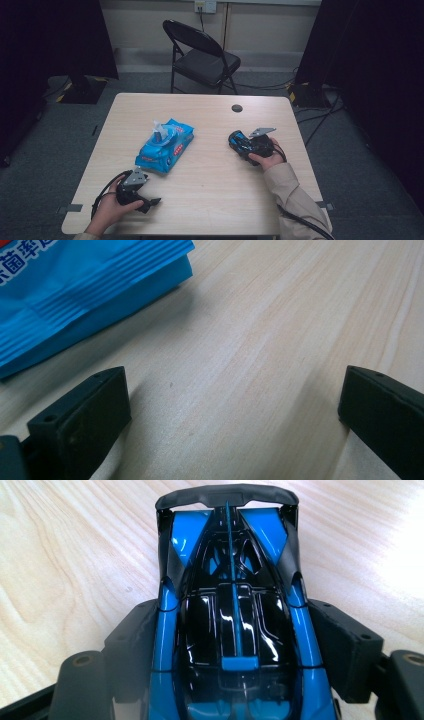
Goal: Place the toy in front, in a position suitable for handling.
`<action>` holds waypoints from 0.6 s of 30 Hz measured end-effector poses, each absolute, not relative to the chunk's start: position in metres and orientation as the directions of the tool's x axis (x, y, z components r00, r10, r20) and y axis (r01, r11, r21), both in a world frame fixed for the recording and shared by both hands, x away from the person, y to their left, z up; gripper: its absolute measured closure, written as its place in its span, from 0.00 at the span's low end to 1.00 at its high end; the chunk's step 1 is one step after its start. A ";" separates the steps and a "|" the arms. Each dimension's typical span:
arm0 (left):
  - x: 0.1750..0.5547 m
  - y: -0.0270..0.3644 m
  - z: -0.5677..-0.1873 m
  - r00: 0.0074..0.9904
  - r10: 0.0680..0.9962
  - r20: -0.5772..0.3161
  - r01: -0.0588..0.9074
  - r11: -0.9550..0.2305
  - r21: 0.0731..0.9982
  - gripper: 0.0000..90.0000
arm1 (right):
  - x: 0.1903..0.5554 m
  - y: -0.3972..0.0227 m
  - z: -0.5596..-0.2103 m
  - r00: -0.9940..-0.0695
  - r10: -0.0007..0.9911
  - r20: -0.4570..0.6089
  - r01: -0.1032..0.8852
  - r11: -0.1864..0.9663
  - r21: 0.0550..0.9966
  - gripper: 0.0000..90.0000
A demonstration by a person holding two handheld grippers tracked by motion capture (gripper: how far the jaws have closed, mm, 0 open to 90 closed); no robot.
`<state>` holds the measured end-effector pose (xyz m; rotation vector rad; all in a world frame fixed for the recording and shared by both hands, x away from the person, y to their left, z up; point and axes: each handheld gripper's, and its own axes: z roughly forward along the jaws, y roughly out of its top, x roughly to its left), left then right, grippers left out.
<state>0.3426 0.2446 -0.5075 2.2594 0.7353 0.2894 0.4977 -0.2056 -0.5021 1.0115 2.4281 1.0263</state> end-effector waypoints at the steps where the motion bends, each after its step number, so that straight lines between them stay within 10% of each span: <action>1: 0.343 0.245 -0.507 0.811 0.585 -0.012 0.421 -0.569 0.706 0.00 | 0.497 -0.206 -0.501 -0.699 0.715 -0.012 0.488 0.488 0.724 0.29; 18: 0.343 0.245 -0.507 0.811 0.585 -0.011 0.420 -0.569 0.706 0.00 | 0.456 -0.195 -0.474 -0.772 0.635 -0.012 0.428 0.535 0.728 0.29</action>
